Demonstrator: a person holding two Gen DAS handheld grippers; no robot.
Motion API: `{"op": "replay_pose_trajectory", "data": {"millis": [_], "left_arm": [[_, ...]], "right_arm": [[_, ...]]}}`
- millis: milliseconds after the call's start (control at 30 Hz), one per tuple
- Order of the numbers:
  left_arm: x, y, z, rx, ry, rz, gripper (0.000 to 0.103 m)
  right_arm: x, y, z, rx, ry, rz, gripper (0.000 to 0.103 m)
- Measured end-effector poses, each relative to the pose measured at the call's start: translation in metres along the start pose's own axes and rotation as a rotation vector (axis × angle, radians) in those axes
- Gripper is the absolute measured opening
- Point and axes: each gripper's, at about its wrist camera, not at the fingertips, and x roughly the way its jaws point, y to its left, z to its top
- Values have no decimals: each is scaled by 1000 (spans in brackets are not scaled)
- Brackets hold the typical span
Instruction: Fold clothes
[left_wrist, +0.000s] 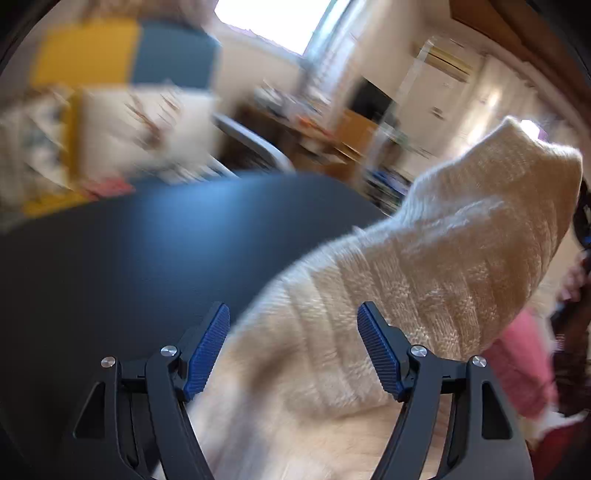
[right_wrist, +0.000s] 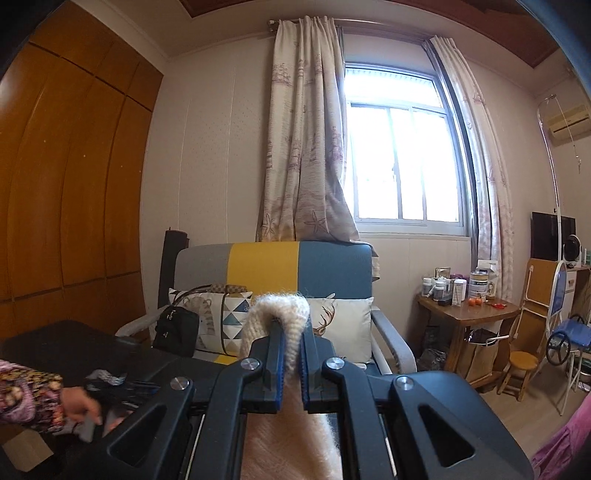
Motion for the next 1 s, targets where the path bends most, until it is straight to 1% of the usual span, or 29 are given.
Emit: {"op": "replay_pose_trajectory", "data": {"millis": [67, 133, 200, 267, 300, 333, 367, 400, 433, 500, 567, 633, 700, 733, 767, 833, 900, 1000], "left_arm": [[35, 13, -1, -67, 110, -95, 75], [60, 19, -5, -94, 200, -83, 75], [65, 11, -16, -67, 205, -89, 75], [70, 2, -26, -40, 210, -94, 73], [73, -3, -31, -26, 212, -96, 54], [74, -12, -37, 7, 233, -64, 19], [75, -21, -43, 40, 253, -33, 14], [68, -28, -45, 57, 222, -35, 13], [61, -35, -47, 74, 192, -37, 7], [46, -50, -51, 108, 130, -40, 6], [21, -55, -47, 76, 34, -74, 6], [-7, -56, -42, 56, -65, -56, 5], [-30, -53, -37, 19, -138, -37, 5], [-44, -56, -38, -7, -178, -39, 5], [-58, -57, -37, -36, -224, -58, 5], [-85, -61, -33, -52, -320, -75, 4], [-115, -68, -31, -62, -426, -88, 0], [-168, -76, -29, -65, -600, -106, 0]], "right_arm": [[-8, -5, -3, 9, -6, -1, 5], [-16, -11, -5, 8, -11, -10, 5], [-20, -16, -6, 9, -12, -25, 5], [-22, -22, -7, 17, -10, -42, 5], [-22, -26, -9, 24, -9, -51, 5], [-22, -30, -10, 35, -7, -58, 5], [-21, -34, -11, 47, -4, -63, 5], [-20, -38, -13, 62, 1, -67, 5], [-18, -40, -15, 75, 5, -70, 5], [-18, -44, -18, 103, 6, -69, 5], [-18, -47, -20, 123, 5, -71, 5], [-20, -49, -19, 134, 2, -72, 5], [-22, -51, -17, 140, -3, -73, 5], [-22, -52, -16, 141, -4, -73, 5], [-23, -53, -15, 146, -6, -73, 5], [-25, -55, -13, 162, -11, -71, 5], [-27, -56, -9, 181, -26, -64, 5], [-29, -52, 4, 181, -52, -42, 5]]}}
